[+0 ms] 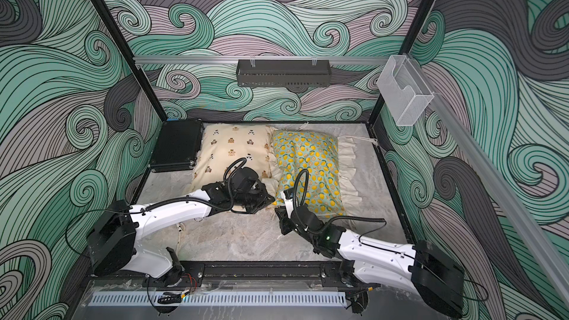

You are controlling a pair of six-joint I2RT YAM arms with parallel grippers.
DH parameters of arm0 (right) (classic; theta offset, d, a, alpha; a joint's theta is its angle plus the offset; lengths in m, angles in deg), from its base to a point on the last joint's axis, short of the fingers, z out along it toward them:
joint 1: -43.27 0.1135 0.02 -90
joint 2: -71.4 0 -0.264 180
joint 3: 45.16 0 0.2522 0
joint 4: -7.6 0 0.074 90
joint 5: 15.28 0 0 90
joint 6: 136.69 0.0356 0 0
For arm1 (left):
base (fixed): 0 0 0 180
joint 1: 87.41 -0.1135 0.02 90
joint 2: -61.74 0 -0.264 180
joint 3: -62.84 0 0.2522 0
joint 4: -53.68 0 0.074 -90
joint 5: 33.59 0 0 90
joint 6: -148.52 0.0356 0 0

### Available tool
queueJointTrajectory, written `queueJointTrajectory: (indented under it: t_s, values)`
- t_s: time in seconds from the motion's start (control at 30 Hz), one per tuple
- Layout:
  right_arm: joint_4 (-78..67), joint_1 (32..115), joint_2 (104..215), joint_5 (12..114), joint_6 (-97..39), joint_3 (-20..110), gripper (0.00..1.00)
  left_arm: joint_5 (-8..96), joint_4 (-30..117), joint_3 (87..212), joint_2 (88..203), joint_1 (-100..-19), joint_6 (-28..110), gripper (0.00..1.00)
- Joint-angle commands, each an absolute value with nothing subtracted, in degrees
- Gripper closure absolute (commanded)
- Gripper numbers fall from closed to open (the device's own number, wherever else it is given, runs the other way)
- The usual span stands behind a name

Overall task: Zip up pillowcases
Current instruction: Zip the zipper on the pillowcase.

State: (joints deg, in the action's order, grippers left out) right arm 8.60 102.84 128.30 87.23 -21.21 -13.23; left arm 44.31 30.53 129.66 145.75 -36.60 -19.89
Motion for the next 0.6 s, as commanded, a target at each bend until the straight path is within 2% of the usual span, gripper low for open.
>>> queueJointTrajectory:
  t_s: [0.0,0.57]
  values:
    - [10.45,102.44,127.61,86.68,-21.79,-12.96,0.81,43.93,30.52,130.74,144.9,-36.08,-18.78,1.0]
    - [8.83,102.06,127.57,86.7,-20.73,-12.15,0.93,44.81,30.21,130.54,144.26,-36.21,-18.42,1.0]
